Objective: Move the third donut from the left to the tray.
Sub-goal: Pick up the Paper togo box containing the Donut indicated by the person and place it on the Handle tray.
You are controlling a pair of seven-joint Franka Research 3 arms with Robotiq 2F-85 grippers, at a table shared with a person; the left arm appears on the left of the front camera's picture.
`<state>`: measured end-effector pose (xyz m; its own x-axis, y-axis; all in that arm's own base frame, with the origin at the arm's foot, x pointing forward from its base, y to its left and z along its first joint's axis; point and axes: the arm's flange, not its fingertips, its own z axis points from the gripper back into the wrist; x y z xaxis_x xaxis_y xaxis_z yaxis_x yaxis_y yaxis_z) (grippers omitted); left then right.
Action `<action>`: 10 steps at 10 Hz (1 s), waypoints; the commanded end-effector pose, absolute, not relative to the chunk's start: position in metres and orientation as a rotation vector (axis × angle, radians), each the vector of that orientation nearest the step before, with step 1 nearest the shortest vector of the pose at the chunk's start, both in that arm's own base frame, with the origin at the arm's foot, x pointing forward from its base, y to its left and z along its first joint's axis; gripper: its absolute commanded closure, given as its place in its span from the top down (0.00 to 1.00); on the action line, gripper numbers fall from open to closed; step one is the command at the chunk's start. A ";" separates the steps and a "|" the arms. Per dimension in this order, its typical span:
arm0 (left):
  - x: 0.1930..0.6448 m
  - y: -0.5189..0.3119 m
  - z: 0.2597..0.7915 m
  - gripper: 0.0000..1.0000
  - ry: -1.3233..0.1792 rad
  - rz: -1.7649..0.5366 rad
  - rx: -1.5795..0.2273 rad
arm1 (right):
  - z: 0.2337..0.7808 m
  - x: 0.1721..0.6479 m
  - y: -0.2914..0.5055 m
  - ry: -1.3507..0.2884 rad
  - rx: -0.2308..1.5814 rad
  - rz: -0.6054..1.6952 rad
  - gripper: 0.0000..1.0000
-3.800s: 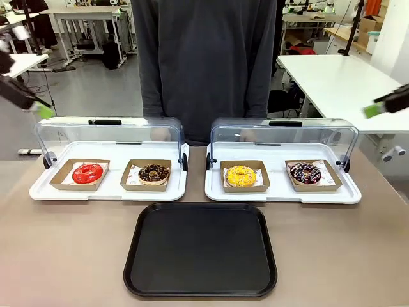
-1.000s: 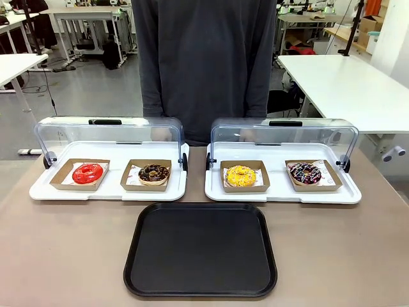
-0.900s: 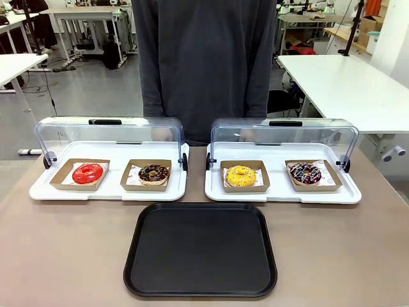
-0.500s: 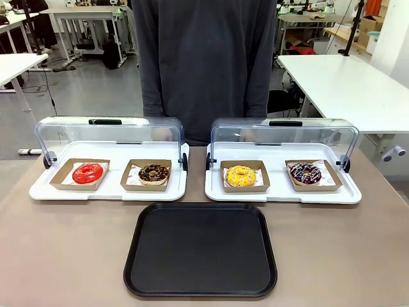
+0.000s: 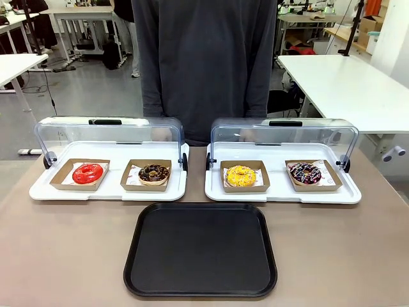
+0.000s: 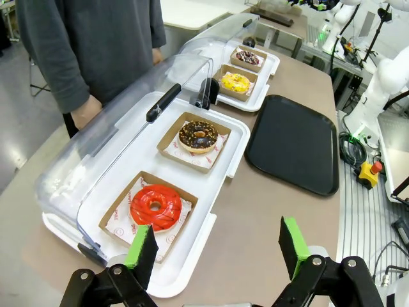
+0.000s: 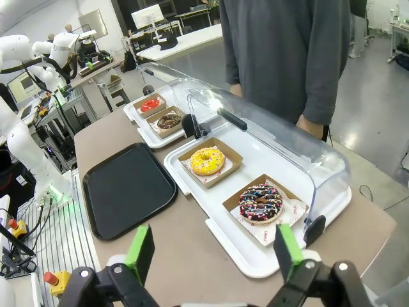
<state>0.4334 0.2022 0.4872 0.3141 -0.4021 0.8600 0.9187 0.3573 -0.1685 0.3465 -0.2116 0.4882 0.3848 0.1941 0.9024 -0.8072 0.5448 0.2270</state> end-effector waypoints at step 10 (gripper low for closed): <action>0.433 0.202 0.488 1.00 -0.816 -0.988 -0.760 | 0.490 0.349 -0.212 -1.001 0.757 0.728 1.00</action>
<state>0.4334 0.2022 0.4872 0.3141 -0.4021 0.8600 0.9187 0.3573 -0.1685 0.3465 -0.2115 0.4882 0.3848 0.1939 0.9024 -0.8075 0.5443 0.2274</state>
